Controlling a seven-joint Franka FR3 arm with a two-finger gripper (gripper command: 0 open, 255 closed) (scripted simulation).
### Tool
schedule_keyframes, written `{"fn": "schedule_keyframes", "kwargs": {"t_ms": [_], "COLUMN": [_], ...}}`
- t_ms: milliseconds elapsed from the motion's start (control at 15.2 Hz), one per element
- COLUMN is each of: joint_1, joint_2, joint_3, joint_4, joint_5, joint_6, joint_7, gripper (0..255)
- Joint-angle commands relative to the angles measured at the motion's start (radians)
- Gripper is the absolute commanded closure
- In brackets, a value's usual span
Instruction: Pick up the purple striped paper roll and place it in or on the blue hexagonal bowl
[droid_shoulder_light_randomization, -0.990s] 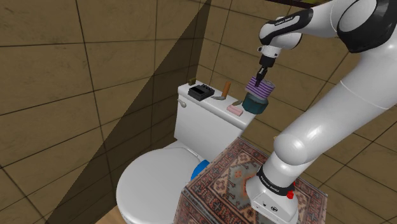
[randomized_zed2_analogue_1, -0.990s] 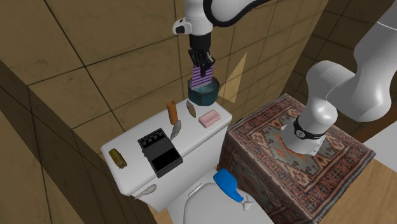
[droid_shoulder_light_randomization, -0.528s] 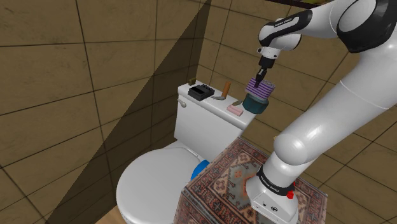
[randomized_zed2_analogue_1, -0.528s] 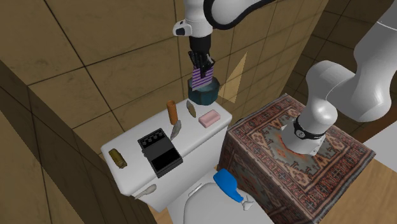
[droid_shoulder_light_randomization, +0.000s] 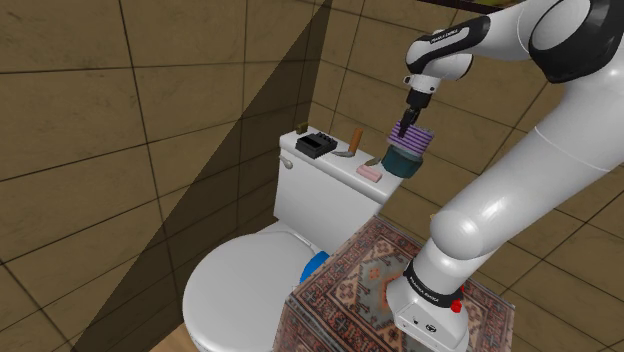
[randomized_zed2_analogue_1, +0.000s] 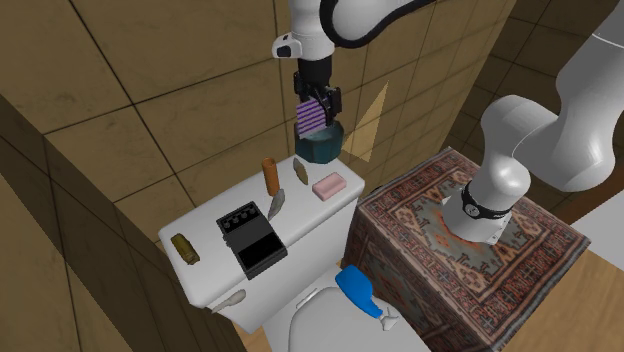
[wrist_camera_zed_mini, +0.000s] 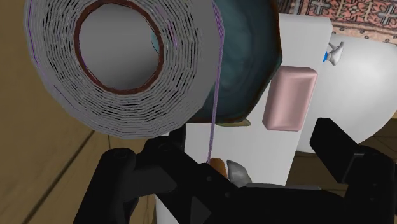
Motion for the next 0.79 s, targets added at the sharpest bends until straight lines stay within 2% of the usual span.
{"fn": "schedule_keyframes", "kwargs": {"t_ms": [0, 198, 726], "joint_1": [-0.001, 0.002, 0.002], "joint_2": [-0.008, -0.021, -0.021], "joint_3": [0.002, 0.01, 0.01], "joint_4": [0.028, 0.111, 0.111], "joint_5": [-0.004, -0.006, -0.006], "joint_6": [-0.033, -0.128, -0.128], "joint_7": [0.003, 0.006, 0.006], "gripper": [0, 0, 0]}}
